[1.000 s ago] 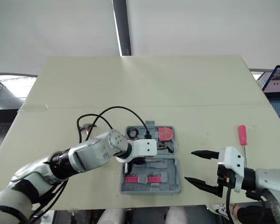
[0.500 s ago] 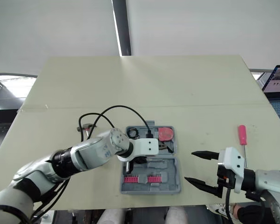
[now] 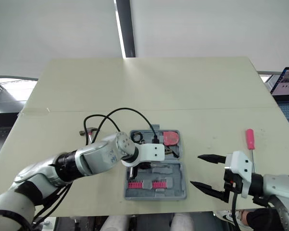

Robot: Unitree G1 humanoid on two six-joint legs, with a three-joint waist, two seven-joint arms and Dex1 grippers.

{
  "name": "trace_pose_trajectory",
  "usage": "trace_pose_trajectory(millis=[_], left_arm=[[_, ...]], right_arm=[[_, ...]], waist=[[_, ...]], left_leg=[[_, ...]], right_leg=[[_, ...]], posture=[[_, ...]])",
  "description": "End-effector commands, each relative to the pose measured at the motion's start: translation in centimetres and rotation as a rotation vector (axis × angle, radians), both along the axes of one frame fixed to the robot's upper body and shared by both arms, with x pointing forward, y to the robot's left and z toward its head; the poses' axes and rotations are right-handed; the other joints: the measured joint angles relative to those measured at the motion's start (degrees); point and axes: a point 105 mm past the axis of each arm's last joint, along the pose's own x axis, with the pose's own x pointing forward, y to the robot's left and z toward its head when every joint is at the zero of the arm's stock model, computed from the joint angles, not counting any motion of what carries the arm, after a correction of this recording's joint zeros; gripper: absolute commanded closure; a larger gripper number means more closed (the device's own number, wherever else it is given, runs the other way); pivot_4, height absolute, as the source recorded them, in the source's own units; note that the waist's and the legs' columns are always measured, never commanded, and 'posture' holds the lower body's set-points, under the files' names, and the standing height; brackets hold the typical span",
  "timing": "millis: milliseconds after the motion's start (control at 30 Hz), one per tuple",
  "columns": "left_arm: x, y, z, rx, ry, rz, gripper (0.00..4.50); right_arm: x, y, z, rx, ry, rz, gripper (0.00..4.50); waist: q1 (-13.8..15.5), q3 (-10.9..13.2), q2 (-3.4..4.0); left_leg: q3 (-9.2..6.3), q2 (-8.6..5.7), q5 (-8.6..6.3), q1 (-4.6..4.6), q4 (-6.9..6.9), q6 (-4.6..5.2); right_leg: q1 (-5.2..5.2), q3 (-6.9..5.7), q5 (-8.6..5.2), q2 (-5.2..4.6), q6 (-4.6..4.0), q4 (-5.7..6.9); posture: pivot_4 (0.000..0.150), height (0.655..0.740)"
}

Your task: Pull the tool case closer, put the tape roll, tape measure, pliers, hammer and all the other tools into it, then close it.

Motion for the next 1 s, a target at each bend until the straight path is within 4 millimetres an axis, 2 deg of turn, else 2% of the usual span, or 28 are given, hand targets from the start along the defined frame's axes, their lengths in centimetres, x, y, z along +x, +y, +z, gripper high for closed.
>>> trace_pose_trajectory(millis=[33,133,167,233,400,500,533,567,667,767,867,1000], left_arm=[[0.1,-0.4,0.5,-0.007,-0.035,-0.029,4.48],[0.2,-0.5,0.6,-0.007,-0.041,-0.026,4.48],[0.2,-0.5,0.7,-0.008,-0.037,-0.025,3.68],[0.0,-0.5,0.8,-0.011,-0.020,-0.026,3.01],[-0.5,-0.2,2.2,-0.046,0.007,0.005,0.78],[-0.4,-0.1,2.9,-0.094,-0.004,0.046,0.78],[-0.2,0.0,3.2,-0.121,-0.014,0.069,1.26],[-0.1,0.2,3.6,-0.141,-0.020,0.089,1.48],[0.7,0.8,4.5,-0.226,-0.025,0.154,3.06],[0.9,1.7,5.0,-0.355,-0.056,0.147,4.44],[0.2,2.2,5.0,-0.454,-0.059,0.093,4.44],[0.4,3.2,4.0,-0.575,-0.100,0.098,4.44]], right_arm=[[-0.2,0.5,0.8,0.000,-0.047,0.015,0.00],[-0.2,0.5,0.8,0.001,-0.048,0.014,0.00],[-0.2,0.5,0.8,0.001,-0.048,0.014,0.00],[-0.2,0.6,0.9,0.003,-0.049,0.015,0.00],[-0.1,0.5,0.8,0.004,-0.047,0.017,0.00],[-0.1,0.5,0.8,0.005,-0.047,0.020,0.00],[-0.1,0.5,0.8,0.006,-0.047,0.022,0.00],[-0.1,0.5,0.8,0.008,-0.048,0.023,0.00],[-0.1,0.6,0.8,0.010,-0.050,0.026,0.00],[-0.1,0.5,0.9,0.008,-0.053,0.024,0.00],[0.0,0.4,0.9,0.003,-0.054,0.016,0.00],[0.0,0.4,1.0,0.007,-0.055,0.013,0.00]], waist=[[0.01,0.00,0.00],[0.00,0.00,0.00],[0.00,0.00,0.00],[0.02,0.00,0.00],[-0.03,0.00,0.00],[0.00,0.00,0.00],[-0.01,0.00,0.00],[-0.04,0.00,0.00],[-0.14,0.00,0.00],[-0.23,-0.01,0.02],[-0.34,-0.02,0.03],[0.06,-0.01,0.02]], left_leg=[[0.00,0.00,0.00,0.00,0.00,0.00],[0.00,0.00,0.00,0.00,0.00,0.00],[0.00,0.00,0.00,0.00,0.00,0.00],[0.00,0.00,0.00,0.00,0.00,0.00],[0.00,0.00,0.00,0.00,0.00,0.00],[-0.01,0.00,0.00,0.01,0.01,0.00],[-0.01,0.00,0.00,0.00,0.01,0.00],[-0.01,0.00,0.00,0.00,0.01,0.00],[-0.02,0.01,0.00,0.01,0.00,0.00],[-0.01,0.01,0.00,0.04,0.00,0.00],[-0.02,0.02,0.00,0.04,-0.03,0.00],[-0.04,0.01,0.00,0.01,0.06,0.00]], right_leg=[[0.00,0.00,0.00,0.00,0.00,0.00],[0.00,0.00,0.00,0.00,0.00,0.00],[0.00,0.00,0.00,0.00,0.00,0.00],[0.00,0.00,0.00,0.00,0.00,0.00],[0.00,0.00,0.00,0.00,0.00,0.01],[0.00,0.00,0.00,0.00,0.00,0.02],[0.00,0.00,0.00,0.00,0.00,0.02],[0.00,0.00,0.00,0.00,0.00,0.02],[0.00,0.00,0.00,0.00,0.00,0.02],[0.00,0.02,0.00,0.00,0.00,0.03],[-0.03,0.01,-0.01,0.00,-0.01,0.05],[0.01,0.01,0.00,0.00,-0.01,0.04]], posture=[[0.150,0.7373],[0.150,0.7373],[0.150,0.7373],[0.150,0.7373],[0.150,0.7373],[0.150,0.7373],[0.150,0.7373],[0.150,0.7373],[0.150,0.7373],[0.150,0.7373],[0.150,0.7373],[0.150,0.7373]])
